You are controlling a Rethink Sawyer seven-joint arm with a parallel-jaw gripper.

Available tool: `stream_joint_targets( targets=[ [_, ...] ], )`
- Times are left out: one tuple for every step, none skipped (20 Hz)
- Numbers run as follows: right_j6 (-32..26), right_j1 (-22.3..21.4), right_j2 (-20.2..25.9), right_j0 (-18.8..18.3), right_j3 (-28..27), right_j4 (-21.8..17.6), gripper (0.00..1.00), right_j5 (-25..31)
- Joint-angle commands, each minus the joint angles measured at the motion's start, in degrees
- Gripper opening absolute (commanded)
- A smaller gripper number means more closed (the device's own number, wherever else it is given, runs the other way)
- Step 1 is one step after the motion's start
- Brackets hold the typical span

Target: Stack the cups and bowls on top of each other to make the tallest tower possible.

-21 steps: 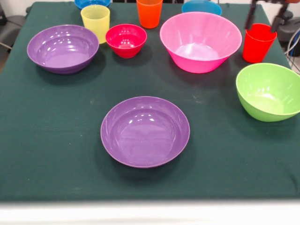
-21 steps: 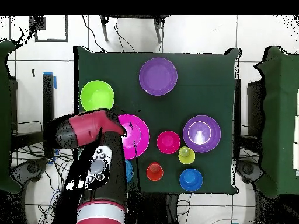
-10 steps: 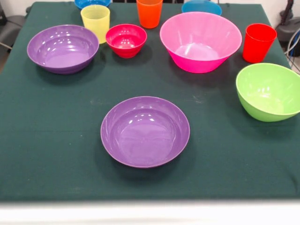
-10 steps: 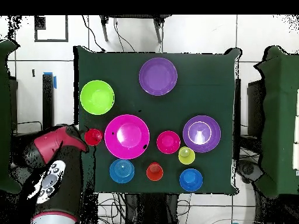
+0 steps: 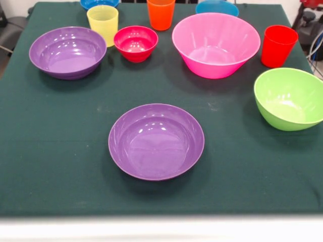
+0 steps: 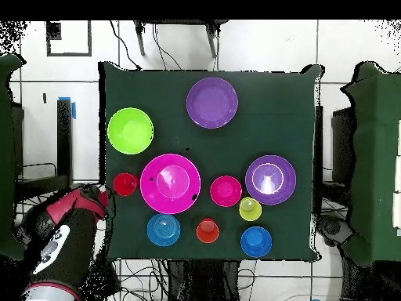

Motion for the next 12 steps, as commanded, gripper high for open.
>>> stream_joint_targets(
  targets=[
    [10.32,5.82,-1.48,1.85,-4.03,0.99,1.00,0.24],
    [10.41,5.52,-1.56,2.11,-3.36,1.20,1.00,0.02],
    [10.50,5.23,-1.64,2.37,-2.69,1.41,1.00,-0.21],
    [10.37,5.08,-1.60,2.52,-2.63,1.60,1.00,0.04],
    [10.26,5.09,-1.44,2.42,-2.49,1.78,1.00,-0.03],
    [10.31,5.15,-1.38,2.52,-2.57,2.00,1.00,-0.20],
    [10.59,5.58,-1.19,2.69,-2.43,2.21,1.00,-1.22],
    [10.90,6.52,-1.19,2.79,-2.88,2.37,1.00,-2.35],
    [11.00,7.97,-0.90,2.40,-3.83,2.64,1.00,-3.63],
    [11.11,9.19,-1.19,2.52,-4.74,2.75,1.00,-4.45],
    [11.23,10.40,-1.48,2.64,-5.65,2.87,1.00,-5.26],
    [11.00,10.55,-1.53,2.60,-5.97,3.10,1.00,-5.08]
  ],
)
